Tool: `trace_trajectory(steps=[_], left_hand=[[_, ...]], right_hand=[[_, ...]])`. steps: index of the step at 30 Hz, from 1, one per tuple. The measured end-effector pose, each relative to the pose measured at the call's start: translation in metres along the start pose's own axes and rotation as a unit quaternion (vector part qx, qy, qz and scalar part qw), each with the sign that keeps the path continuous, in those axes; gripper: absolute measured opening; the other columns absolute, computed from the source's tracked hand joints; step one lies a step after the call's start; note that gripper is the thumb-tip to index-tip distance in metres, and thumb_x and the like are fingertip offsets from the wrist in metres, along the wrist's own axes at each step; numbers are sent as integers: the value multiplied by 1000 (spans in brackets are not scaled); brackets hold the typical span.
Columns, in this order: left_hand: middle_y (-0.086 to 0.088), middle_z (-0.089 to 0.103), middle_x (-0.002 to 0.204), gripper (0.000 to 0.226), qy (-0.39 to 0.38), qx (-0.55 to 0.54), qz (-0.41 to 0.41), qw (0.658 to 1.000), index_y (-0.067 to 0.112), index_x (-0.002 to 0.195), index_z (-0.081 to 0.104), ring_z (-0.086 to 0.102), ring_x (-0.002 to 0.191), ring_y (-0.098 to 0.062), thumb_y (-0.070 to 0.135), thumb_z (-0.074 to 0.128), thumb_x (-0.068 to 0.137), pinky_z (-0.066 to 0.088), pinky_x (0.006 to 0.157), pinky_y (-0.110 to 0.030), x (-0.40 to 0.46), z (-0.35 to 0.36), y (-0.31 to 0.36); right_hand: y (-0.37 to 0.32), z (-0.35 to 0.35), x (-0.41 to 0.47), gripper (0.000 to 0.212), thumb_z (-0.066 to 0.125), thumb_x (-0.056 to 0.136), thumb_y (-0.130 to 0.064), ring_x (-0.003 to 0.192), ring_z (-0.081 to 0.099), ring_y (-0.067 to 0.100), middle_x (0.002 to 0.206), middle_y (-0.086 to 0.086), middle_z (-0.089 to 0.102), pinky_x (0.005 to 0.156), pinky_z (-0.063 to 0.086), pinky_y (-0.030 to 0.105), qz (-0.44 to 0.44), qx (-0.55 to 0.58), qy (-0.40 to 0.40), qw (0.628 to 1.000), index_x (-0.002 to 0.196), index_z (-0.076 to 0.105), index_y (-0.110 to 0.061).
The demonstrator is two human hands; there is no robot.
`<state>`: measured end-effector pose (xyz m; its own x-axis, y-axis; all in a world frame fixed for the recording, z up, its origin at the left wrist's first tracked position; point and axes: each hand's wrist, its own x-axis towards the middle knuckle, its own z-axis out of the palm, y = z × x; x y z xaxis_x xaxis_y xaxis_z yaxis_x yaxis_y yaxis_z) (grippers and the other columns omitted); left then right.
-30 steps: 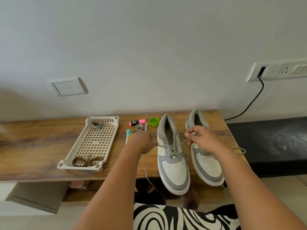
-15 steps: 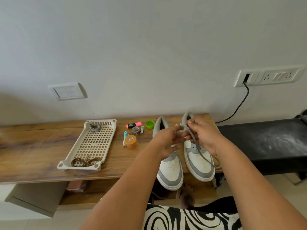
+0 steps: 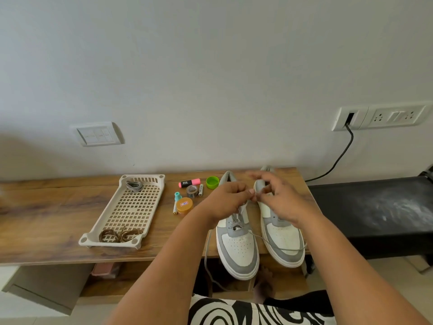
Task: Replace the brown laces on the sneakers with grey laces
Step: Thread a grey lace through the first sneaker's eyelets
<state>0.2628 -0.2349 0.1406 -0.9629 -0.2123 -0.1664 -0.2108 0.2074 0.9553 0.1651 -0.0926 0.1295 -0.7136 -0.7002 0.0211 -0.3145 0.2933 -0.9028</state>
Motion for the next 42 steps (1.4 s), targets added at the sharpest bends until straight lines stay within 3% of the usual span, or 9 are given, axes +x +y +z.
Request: trace_trajectory(steps=[4, 10, 15, 18, 22, 25, 29, 35, 42], left_hand=[[7, 55, 62, 31, 22, -2, 21, 1000, 19, 72, 65, 43, 55, -2, 23, 54, 101, 38, 57, -18, 2, -14, -2], [17, 49, 56, 27, 64, 17, 1, 998, 13, 81, 65, 41, 55, -2, 27, 54, 100, 35, 62, -25, 5, -33, -14], [1, 49, 73, 30, 63, 103, -14, 993, 21, 76, 65, 42, 72, -16, 31, 52, 101, 36, 70, -29, 5, -30, -22], [4, 49, 71, 28, 30, 119, -9, 992, 18, 80, 66, 42, 69, -10, 32, 53, 101, 36, 67, -26, 7, -26, -21], [-5, 50, 79, 28, 70, 95, -11, 993, 17, 79, 65, 43, 76, -16, 31, 53, 100, 36, 74, -30, 10, -41, -23], [-7, 59, 89, 29, 85, 126, -25, 988, 14, 86, 67, 48, 83, -18, 34, 52, 100, 41, 79, -34, 9, -57, -31], [-8, 55, 88, 29, 71, 163, -46, 983, 18, 86, 66, 47, 79, -18, 36, 50, 101, 39, 71, -31, 11, -54, -35], [0, 46, 72, 32, 65, 151, -30, 986, 4, 91, 62, 39, 66, -14, 33, 51, 101, 33, 63, -29, 13, -39, -26], [-5, 48, 78, 25, 77, 162, -38, 983, 22, 76, 63, 42, 72, -18, 33, 57, 98, 36, 68, -30, 11, -63, -38]], right_hand=[[9, 20, -3, 8, 74, 85, -12, 85, 66, 15, 87, 3, 71, 83, 54, 29, -2, 19, -72, 997, 91, 71, -17], [30, 6, 14, 8, 69, 89, -19, 85, 61, 20, 93, 6, 64, 75, 52, 37, 124, 11, 120, 985, 93, 62, -19], [24, 11, 6, 35, 66, 91, -14, 104, 59, 7, 118, -11, 62, 86, 45, 23, 100, 66, -44, 992, 119, 60, -34], [14, 18, 5, 20, 64, 93, -27, 83, 60, 1, 92, -9, 70, 73, 41, 16, 96, 124, -108, 982, 111, 70, -23], [19, 1, 10, 34, 59, 91, -43, 63, 44, 13, 58, -8, 51, 68, 41, 29, 105, 123, 17, 987, 80, 69, -13], [31, -16, 10, 31, 58, 92, -46, 74, 55, 19, 74, -3, 61, 67, 43, 30, 114, 32, 113, 986, 80, 68, -20], [24, 6, 5, 33, 50, 93, -56, 99, 56, 10, 110, -14, 58, 69, 39, 24, 101, -144, 25, 984, 116, 56, -34], [8, 34, 15, 27, 58, 95, -40, 63, 49, 8, 65, -10, 54, 61, 38, 25, 43, -48, -41, 997, 72, 60, -28], [29, -10, 7, 25, 44, 102, -37, 64, 51, 11, 79, -2, 57, 52, 33, 22, 112, -262, 28, 958, 104, 63, -20]])
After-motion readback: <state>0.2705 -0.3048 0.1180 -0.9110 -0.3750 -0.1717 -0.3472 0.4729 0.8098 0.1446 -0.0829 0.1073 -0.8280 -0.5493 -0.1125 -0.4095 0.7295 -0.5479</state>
